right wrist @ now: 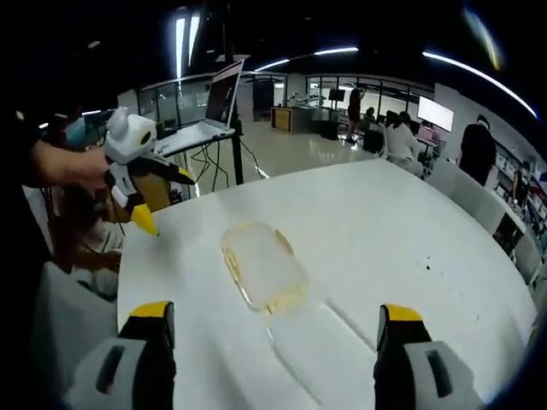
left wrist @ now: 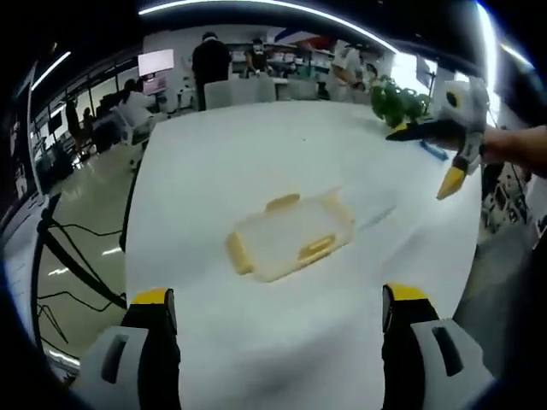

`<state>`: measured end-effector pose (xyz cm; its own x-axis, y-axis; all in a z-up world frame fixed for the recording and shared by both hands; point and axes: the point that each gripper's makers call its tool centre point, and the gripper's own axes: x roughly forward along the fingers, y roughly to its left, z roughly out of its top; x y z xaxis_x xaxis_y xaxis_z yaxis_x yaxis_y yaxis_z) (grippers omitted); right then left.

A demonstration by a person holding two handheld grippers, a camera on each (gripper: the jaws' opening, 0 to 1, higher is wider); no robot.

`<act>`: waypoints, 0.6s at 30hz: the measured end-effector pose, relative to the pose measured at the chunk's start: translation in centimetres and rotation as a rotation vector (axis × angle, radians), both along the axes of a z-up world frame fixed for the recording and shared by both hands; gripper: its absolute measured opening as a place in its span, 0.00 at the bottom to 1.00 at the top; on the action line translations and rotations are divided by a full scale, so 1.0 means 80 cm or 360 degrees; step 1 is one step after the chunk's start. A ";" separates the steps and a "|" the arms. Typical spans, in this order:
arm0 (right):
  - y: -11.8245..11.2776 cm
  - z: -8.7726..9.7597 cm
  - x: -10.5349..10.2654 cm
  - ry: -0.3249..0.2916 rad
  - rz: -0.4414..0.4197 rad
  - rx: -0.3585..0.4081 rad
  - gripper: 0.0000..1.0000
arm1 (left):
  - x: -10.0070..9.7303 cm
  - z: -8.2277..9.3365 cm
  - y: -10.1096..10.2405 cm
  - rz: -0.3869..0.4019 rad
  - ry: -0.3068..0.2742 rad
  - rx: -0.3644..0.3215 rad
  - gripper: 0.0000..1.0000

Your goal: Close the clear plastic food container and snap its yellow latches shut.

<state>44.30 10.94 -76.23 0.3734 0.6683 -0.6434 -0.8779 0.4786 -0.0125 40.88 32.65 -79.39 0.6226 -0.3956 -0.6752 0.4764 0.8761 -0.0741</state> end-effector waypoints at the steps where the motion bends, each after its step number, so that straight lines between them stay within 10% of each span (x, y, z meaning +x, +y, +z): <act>1: 0.002 0.000 0.001 -0.0001 0.0010 -0.0003 1.00 | 0.001 0.000 -0.001 -0.0003 0.0000 0.0002 0.99; 18: 0.043 -0.007 0.035 -0.0034 0.0217 -0.0089 1.00 | 0.024 -0.008 -0.004 -0.0090 0.0001 0.0047 0.99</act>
